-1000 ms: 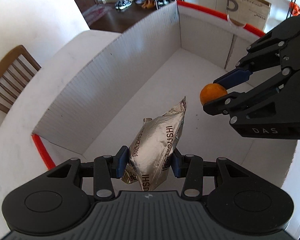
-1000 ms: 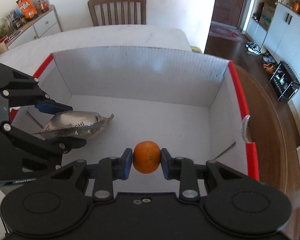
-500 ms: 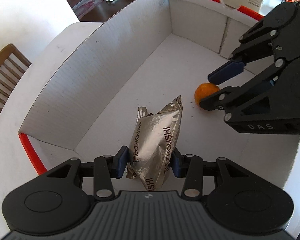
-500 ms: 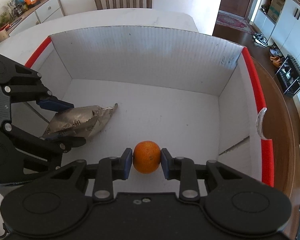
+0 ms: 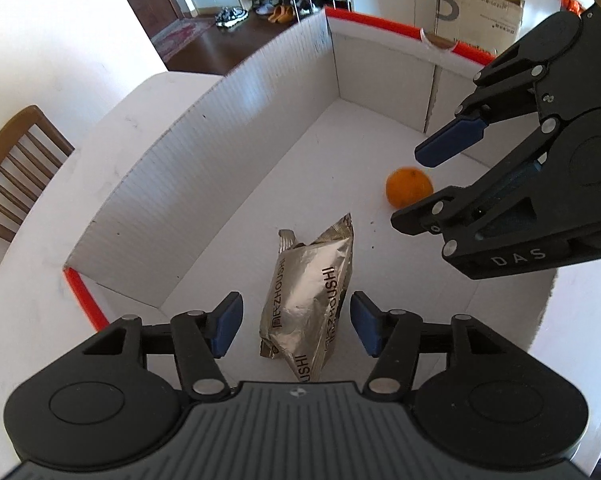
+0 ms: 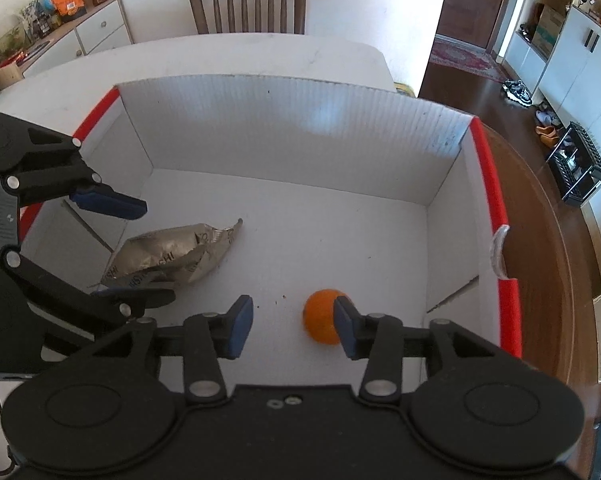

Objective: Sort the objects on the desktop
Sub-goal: 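Open both tools to drop the silver bag and orange into the box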

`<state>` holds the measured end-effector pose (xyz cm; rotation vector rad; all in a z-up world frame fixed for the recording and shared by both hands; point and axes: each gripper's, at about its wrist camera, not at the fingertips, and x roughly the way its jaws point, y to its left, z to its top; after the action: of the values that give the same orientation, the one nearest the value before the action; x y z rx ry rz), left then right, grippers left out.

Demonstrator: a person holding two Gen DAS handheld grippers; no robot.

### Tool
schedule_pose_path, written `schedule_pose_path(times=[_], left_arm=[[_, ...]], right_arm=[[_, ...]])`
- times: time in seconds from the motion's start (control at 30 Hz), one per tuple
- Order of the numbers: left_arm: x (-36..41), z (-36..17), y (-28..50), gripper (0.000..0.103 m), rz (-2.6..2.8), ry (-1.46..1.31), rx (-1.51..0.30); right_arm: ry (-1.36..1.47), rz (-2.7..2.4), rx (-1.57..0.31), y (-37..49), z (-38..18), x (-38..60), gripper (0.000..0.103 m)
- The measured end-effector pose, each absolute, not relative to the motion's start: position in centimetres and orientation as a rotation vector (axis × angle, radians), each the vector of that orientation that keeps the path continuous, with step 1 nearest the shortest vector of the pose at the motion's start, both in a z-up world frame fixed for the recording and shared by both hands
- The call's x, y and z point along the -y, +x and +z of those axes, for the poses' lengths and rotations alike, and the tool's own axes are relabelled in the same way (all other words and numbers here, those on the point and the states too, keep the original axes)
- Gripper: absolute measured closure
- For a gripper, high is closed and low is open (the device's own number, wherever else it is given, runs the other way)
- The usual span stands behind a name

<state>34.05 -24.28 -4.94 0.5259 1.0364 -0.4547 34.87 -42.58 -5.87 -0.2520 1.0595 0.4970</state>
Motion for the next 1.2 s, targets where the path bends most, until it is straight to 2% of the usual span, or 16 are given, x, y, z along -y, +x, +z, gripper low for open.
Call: schedule_pose_path(times=[0.3, 0.47, 0.6, 0.77, 0.83, 1.03, 1.17, 1.2], left_arm=[[24.3, -3.1, 33.2, 0.037, -0.456, 0.471, -0.990], [23.8, -2.8, 32.9, 0.035, -0.457, 0.432, -0.978], [23.4, -2.0, 32.0, 0.028, -0.460, 0.410, -0.963], [23.3, -1.4, 31.7, 0.027, -0.452, 0.386, -0.948], [22.9, -1.1, 31.4, 0.027, -0.448, 0.365, -0.943], [21.8, -0.2, 30.6, 0.021, -0.432, 0.312, -0.923], [21.2, 0.3, 30.0, 0.015, -0.420, 0.282, -0.900], [21.0, 0.5, 29.8, 0.011, -0.416, 0.274, -0.895]], right_arm=[[-0.228, 0.516, -1.001, 33.8, -4.1, 43.6, 0.039], [-0.203, 0.525, -0.975, 33.0, -3.2, 44.3, 0.035], [-0.178, 0.537, -0.951, 32.2, -2.5, 44.6, 0.028], [-0.139, 0.541, -0.925, 31.6, -2.0, 44.9, 0.023], [-0.113, 0.546, -0.916, 31.5, -1.8, 45.2, 0.017], [-0.074, 0.553, -0.862, 30.5, -1.0, 45.4, 0.012], [-0.077, 0.561, -0.842, 30.0, -0.7, 45.2, 0.009], [-0.076, 0.563, -0.840, 29.9, -0.6, 45.1, 0.008]])
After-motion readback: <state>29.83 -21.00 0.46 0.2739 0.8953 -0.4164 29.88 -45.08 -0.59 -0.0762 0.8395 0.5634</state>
